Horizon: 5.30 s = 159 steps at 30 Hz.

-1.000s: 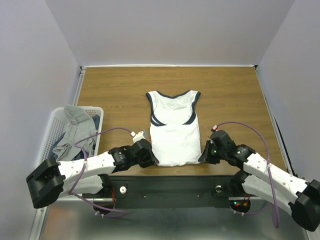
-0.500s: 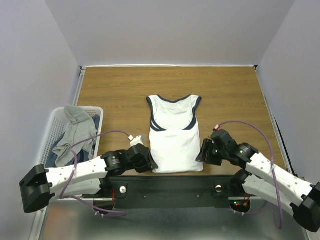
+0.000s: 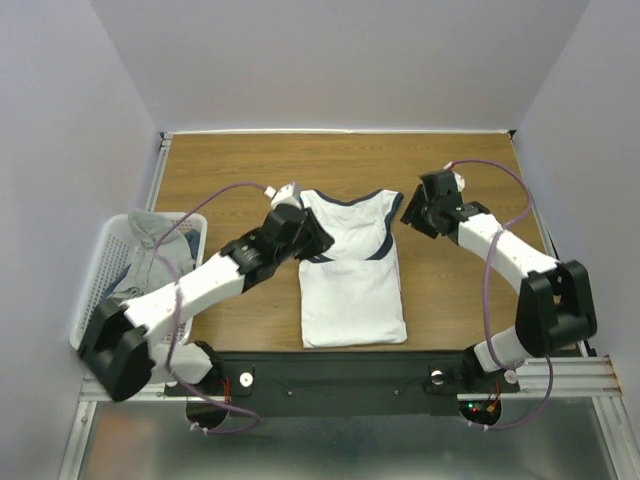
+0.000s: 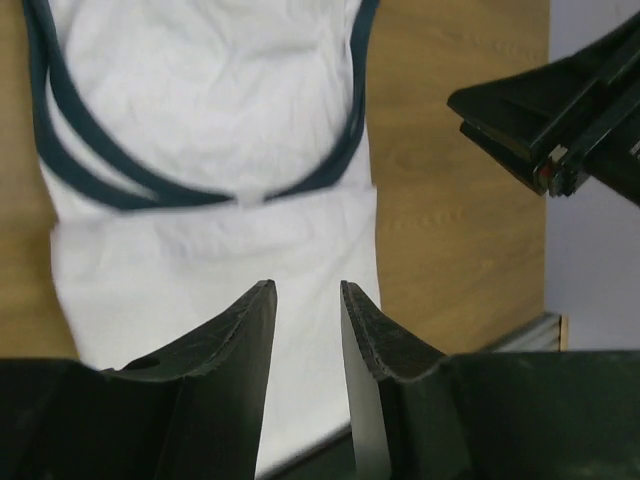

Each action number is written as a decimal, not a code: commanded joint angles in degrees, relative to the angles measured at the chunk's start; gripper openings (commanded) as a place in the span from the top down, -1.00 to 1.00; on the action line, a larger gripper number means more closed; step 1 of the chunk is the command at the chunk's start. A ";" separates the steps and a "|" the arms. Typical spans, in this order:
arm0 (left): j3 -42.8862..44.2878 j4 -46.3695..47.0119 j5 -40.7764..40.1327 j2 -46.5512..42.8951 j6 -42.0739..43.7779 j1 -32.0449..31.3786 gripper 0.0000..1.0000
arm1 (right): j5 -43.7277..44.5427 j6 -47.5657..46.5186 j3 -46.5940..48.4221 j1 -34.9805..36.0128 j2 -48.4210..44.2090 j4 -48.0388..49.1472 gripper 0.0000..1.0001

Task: Fold and stack the tank tops
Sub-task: Fold the tank top

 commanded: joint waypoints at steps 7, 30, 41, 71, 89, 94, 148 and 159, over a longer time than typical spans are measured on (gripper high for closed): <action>32.23 16.47 10.97 38.62 16.09 6.53 0.35 | -2.25 -7.24 12.70 -9.06 17.51 17.36 -0.01; 61.61 12.51 14.31 70.54 18.38 8.90 0.48 | -5.33 -4.25 19.12 -11.88 32.45 26.07 0.02; 62.67 12.24 14.48 73.00 18.03 8.82 0.49 | -7.96 -2.15 19.82 -11.88 34.57 29.06 0.40; 64.60 12.15 15.10 74.68 18.03 8.73 0.50 | -8.84 6.47 23.25 -6.78 33.16 29.68 0.99; 57.66 20.50 13.61 67.74 16.45 9.61 0.20 | -5.15 7.70 23.43 -6.43 33.95 29.68 0.99; 53.79 24.01 13.69 65.10 15.48 10.75 0.20 | -4.54 7.53 22.64 -6.43 33.51 29.68 0.99; 24.44 23.58 3.77 38.21 12.05 20.15 0.30 | 3.02 4.54 27.03 -0.98 40.19 29.50 -0.07; 24.35 16.73 -0.02 38.90 13.46 26.83 0.29 | -1.71 0.76 29.14 -0.98 36.15 29.41 -0.15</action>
